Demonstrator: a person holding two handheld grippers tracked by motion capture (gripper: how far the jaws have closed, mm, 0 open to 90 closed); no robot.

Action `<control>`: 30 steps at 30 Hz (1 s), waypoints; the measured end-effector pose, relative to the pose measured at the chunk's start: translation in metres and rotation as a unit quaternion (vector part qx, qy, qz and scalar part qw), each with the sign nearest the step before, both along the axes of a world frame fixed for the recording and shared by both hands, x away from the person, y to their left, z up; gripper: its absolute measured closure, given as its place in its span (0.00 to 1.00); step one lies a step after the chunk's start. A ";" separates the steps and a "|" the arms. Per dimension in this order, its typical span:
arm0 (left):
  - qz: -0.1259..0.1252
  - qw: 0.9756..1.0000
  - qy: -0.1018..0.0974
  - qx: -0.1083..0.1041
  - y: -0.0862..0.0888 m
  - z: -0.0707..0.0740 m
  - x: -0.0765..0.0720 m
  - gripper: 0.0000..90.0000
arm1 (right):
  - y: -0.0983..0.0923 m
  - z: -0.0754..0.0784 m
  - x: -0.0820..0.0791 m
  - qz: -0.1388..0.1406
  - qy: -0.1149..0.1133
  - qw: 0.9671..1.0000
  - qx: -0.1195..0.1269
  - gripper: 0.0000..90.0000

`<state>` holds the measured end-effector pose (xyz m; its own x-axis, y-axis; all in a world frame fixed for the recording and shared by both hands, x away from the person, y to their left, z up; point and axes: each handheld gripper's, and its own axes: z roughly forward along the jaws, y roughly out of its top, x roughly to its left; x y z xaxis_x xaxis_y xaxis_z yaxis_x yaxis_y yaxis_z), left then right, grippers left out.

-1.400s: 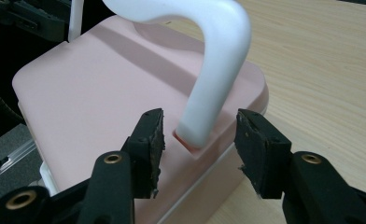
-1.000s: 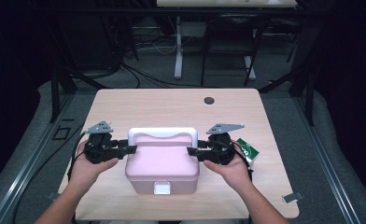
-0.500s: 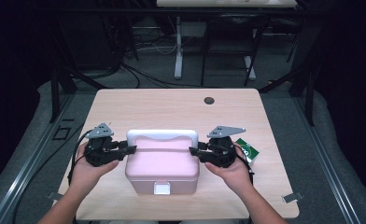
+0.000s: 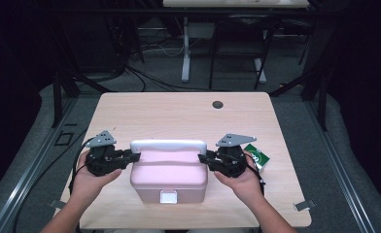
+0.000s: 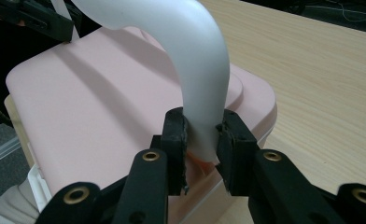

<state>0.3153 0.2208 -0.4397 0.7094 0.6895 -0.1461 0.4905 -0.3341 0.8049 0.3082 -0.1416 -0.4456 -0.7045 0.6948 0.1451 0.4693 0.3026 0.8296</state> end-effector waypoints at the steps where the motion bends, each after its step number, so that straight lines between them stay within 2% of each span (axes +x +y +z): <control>1: 0.000 1.000 0.000 0.000 0.000 0.000 0.000 0.81 | 0.000 0.000 0.000 0.000 0.000 1.000 0.000 0.83; 8: -0.010 1.000 0.003 -0.001 0.000 0.000 -0.006 0.81 | -0.003 0.000 -0.008 0.007 0.003 1.000 0.005 0.83; 18: -0.017 1.000 0.006 0.004 -0.002 0.001 -0.012 0.82 | -0.005 0.001 -0.017 0.011 0.001 1.000 -0.003 0.83; 23: -0.019 1.000 0.008 0.013 -0.003 0.004 -0.012 0.82 | -0.005 0.002 -0.016 0.012 0.006 1.000 -0.002 0.83; 25: -0.019 1.000 0.011 0.010 -0.002 0.006 -0.010 0.82 | -0.005 0.003 -0.015 0.010 0.006 1.000 -0.006 0.83; 27: -0.018 1.000 0.010 0.007 -0.002 0.008 -0.010 0.82 | -0.005 0.004 -0.015 0.009 0.005 1.000 -0.003 0.83; 28: -0.017 1.000 0.010 0.002 -0.001 0.012 -0.008 0.82 | -0.007 0.006 -0.013 0.010 0.005 1.000 0.013 0.83; 29: -0.017 1.000 0.010 0.002 -0.001 0.012 -0.008 0.82 | -0.007 0.008 -0.013 0.005 0.004 1.000 0.010 0.83; 30: -0.015 1.000 0.009 0.001 -0.002 0.016 -0.006 0.82 | -0.008 0.009 -0.011 0.020 0.006 0.999 0.027 0.83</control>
